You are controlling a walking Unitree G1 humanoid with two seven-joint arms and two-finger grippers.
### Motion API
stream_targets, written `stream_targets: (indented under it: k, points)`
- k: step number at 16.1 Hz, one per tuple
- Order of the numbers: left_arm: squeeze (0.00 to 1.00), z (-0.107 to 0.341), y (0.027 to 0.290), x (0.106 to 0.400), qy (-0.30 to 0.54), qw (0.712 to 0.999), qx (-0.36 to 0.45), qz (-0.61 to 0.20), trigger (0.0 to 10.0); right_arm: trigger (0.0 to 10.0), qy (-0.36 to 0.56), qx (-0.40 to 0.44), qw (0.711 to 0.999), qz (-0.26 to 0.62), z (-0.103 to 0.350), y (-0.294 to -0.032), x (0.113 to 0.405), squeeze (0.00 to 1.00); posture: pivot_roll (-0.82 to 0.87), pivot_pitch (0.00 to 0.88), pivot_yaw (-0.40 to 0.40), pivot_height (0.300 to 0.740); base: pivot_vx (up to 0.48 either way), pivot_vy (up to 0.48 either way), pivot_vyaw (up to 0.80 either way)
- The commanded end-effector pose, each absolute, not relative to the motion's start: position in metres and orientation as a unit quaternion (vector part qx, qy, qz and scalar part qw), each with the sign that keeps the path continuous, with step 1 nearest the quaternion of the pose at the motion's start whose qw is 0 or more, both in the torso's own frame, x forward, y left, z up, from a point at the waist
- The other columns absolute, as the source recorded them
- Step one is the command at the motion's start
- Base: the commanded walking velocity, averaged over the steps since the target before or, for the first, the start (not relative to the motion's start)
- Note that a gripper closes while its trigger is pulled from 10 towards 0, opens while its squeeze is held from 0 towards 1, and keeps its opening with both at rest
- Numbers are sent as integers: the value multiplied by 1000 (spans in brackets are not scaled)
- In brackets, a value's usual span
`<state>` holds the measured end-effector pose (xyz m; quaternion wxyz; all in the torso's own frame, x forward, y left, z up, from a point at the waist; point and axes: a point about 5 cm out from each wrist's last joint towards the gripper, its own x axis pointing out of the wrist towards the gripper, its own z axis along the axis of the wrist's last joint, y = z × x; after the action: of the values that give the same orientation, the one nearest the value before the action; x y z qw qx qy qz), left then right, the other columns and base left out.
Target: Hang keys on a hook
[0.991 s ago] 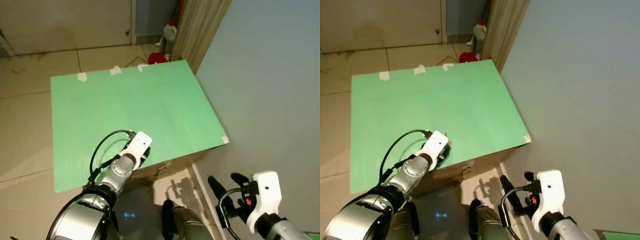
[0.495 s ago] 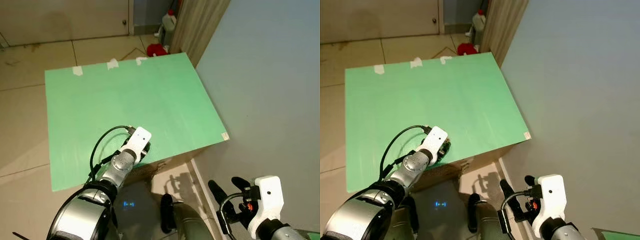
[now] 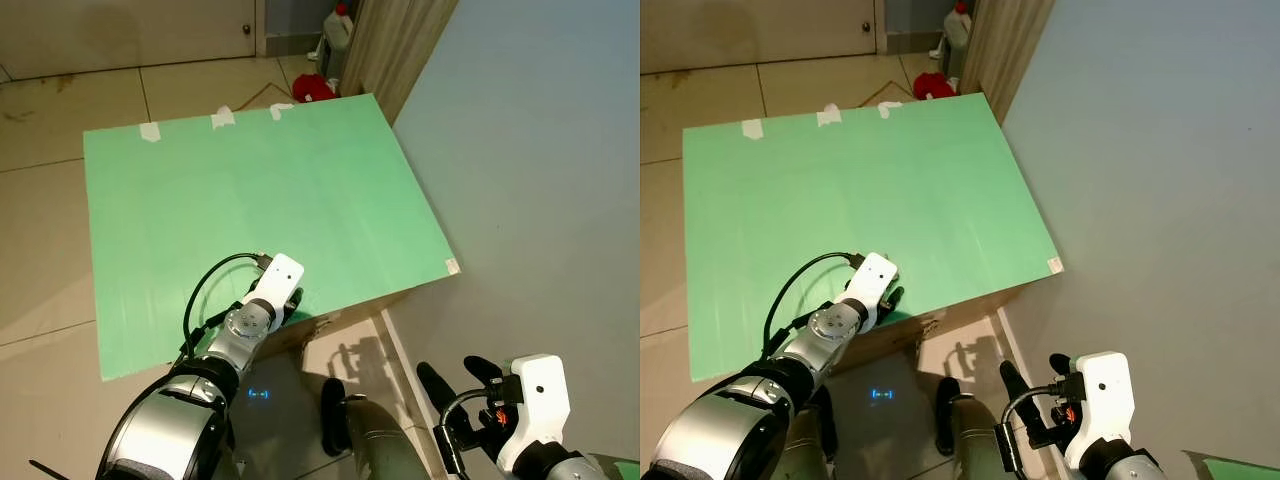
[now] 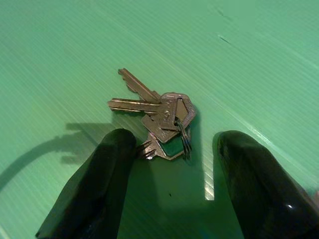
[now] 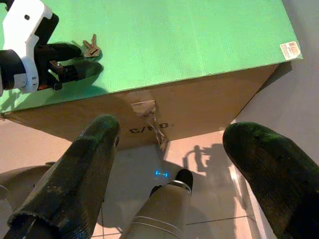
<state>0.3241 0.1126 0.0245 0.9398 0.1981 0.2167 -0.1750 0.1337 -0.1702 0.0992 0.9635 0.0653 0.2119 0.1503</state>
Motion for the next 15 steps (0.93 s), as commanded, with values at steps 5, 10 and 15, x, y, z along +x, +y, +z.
stream_targets:
  k: [5,10,15]
  points:
    - [0,16,103,317,238,929,201,-200,0,10000,227,64,962,139,98,-173,127,0,-423,374,-160,740,0,0,0]
    - [0,19,100,318,219,928,218,-209,0,10000,230,65,961,139,97,-172,125,0,-421,380,-159,740,0,0,0]
    - [0,21,100,316,191,935,209,-216,0,10000,233,67,960,138,95,-172,124,0,-410,387,-152,740,0,0,0]
